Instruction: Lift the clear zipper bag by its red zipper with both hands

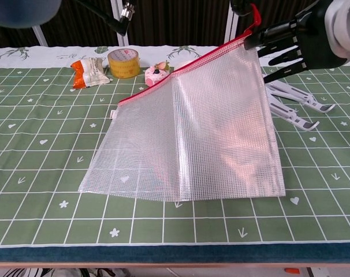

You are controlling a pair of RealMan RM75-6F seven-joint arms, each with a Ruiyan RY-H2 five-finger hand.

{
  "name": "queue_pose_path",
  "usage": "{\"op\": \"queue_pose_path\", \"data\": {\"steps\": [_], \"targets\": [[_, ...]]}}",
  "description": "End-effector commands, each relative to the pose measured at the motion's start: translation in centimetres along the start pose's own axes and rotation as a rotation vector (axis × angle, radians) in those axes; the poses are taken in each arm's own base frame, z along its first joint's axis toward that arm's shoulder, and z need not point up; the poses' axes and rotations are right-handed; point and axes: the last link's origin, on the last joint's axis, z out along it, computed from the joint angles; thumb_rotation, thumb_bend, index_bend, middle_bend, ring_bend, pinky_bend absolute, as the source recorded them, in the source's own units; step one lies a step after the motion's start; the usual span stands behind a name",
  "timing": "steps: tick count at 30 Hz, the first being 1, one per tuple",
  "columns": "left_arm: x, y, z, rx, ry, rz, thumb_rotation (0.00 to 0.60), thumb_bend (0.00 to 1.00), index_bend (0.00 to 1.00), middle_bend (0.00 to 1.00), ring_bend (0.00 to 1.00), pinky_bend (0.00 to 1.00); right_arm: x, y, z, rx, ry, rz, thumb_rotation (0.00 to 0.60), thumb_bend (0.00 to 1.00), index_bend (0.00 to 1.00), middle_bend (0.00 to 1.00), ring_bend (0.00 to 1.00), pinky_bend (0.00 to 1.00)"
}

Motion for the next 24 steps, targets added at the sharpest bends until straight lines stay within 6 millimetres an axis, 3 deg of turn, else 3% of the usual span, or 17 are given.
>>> {"op": "queue_pose_path", "data": {"steps": [1, 24], "targets": [[-0.1, -0.3, -0.3, 0.001, -0.004, 0.0, 0.6, 0.44, 0.62, 0.19, 0.0, 0.0, 0.1, -0.1, -0.1, 0.002, 0.0, 0.005, 0.6, 0.53, 0.62, 0.19, 0.02, 0.25], [-0.7, -4.4, -1.5, 0.062, -0.032, 0.018, 0.6, 0.44, 0.62, 0.19, 0.0, 0.0, 1.1, -2.5, -1.1, 0.03, -0.011, 0.104, 0.6, 0.54, 0.65, 0.21, 0.02, 0.25]]}}
